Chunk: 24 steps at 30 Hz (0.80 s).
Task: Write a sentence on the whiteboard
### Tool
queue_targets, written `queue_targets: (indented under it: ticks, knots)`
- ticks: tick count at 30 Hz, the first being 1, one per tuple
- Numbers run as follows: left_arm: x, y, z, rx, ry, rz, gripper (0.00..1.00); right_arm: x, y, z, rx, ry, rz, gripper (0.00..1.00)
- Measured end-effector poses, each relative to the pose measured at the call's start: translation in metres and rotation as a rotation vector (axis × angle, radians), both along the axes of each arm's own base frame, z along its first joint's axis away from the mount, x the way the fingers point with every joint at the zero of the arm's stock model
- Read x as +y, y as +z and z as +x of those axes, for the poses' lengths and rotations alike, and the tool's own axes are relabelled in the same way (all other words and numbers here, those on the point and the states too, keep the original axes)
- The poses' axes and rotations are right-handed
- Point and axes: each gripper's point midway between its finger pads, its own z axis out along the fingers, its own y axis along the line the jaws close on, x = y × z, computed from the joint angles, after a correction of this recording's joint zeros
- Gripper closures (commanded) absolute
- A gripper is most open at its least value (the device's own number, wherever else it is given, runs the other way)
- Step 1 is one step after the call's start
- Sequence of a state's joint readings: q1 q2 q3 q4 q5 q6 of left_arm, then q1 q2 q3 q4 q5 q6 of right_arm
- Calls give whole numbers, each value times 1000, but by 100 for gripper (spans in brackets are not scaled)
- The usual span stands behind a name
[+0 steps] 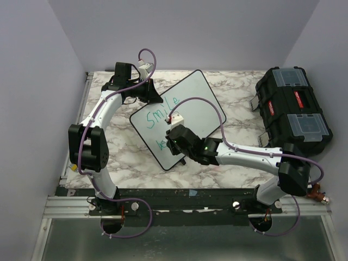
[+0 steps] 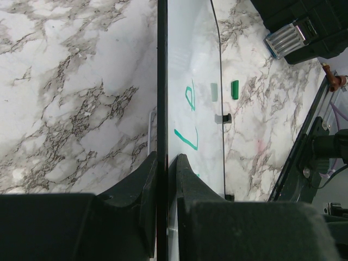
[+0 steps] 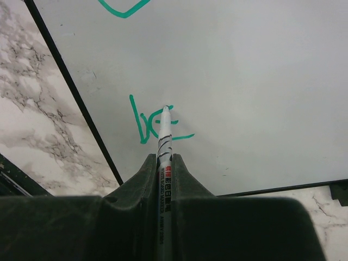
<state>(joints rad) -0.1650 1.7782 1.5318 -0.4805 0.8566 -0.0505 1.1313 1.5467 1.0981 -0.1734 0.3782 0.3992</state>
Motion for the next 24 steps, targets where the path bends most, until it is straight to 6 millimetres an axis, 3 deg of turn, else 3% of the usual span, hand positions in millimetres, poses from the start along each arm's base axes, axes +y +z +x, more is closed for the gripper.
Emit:
queue_targets:
  ticks: [24]
  knots:
    - [0,0,0,0,0,0,100,-8,-7,1,9,-42,-9,99]
